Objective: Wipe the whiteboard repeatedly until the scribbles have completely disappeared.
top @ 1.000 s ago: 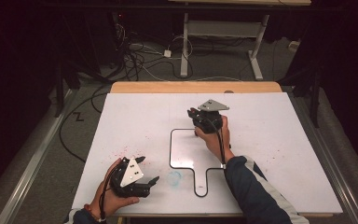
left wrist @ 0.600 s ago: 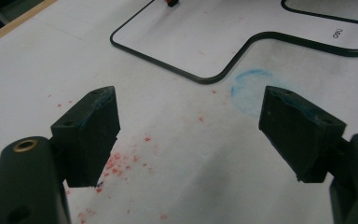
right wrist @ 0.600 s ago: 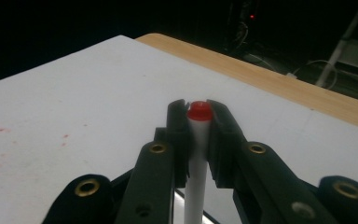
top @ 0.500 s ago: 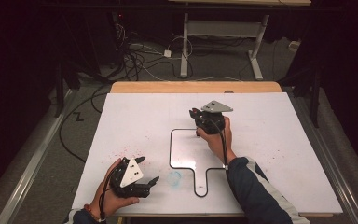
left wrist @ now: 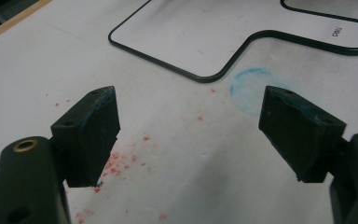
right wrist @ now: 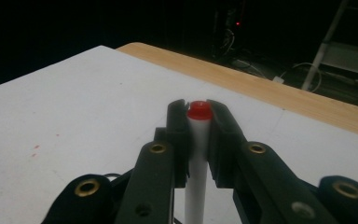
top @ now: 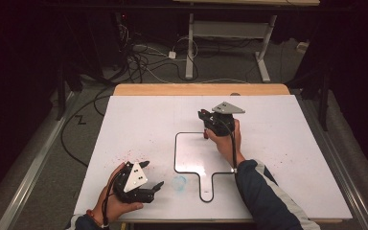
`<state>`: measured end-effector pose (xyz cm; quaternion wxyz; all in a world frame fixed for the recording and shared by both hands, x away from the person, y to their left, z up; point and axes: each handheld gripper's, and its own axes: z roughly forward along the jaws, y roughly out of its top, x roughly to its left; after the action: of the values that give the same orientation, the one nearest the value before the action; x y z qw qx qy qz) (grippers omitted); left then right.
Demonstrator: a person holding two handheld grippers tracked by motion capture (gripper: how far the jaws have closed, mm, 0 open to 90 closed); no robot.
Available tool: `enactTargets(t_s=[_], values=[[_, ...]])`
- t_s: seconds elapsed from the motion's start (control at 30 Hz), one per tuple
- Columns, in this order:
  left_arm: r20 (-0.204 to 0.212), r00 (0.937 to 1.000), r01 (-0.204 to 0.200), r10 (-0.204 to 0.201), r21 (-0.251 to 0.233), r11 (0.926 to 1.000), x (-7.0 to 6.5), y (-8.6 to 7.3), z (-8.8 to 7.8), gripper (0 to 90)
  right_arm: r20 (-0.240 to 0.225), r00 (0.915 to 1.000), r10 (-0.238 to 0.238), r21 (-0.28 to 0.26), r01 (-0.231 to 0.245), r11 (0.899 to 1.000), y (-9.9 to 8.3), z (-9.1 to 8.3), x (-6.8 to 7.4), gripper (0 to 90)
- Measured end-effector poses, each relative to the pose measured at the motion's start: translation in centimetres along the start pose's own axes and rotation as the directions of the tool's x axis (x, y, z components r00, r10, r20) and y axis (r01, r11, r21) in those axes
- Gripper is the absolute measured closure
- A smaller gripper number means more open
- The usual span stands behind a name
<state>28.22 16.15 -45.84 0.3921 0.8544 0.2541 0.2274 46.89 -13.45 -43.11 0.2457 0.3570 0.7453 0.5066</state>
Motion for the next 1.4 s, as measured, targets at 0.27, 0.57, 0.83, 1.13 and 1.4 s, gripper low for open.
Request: enactTargets(t_s=[0.27,0.57,0.83,1.13,1.4], values=[[-0.003,1.0,-0.003,0.003,-0.002,1.0,-0.1,0.0,-0.1,19.3,-0.064,0.9965,-0.054,0.036,0.057,0.998,0.1,-0.5,2.6,81.0],[0.002,1.0,-0.002,0.002,0.004,1.0,-0.1,0.0,0.1,19.3,0.019,0.9994,-0.028,0.015,0.028,0.999,-0.3,-1.1,0.3,81.0],[0.002,1.0,-0.002,0.002,0.002,1.0,-0.1,0.0,0.1,19.3,-0.045,0.9974,-0.057,0.005,0.057,0.998,-0.1,-0.1,2.5,81.0],[0.003,1.0,-0.006,0.006,0.002,1.0,-0.1,0.1,0.0,19.3,-0.101,0.9943,-0.035,0.002,0.035,0.999,0.2,1.1,4.0,81.0],[0.001,1.0,-0.001,0.001,0.001,1.0,-0.1,-0.1,-0.1,19.3,-0.046,0.9982,-0.039,0.027,0.04,0.999,0.2,0.6,2.8,81.0]])
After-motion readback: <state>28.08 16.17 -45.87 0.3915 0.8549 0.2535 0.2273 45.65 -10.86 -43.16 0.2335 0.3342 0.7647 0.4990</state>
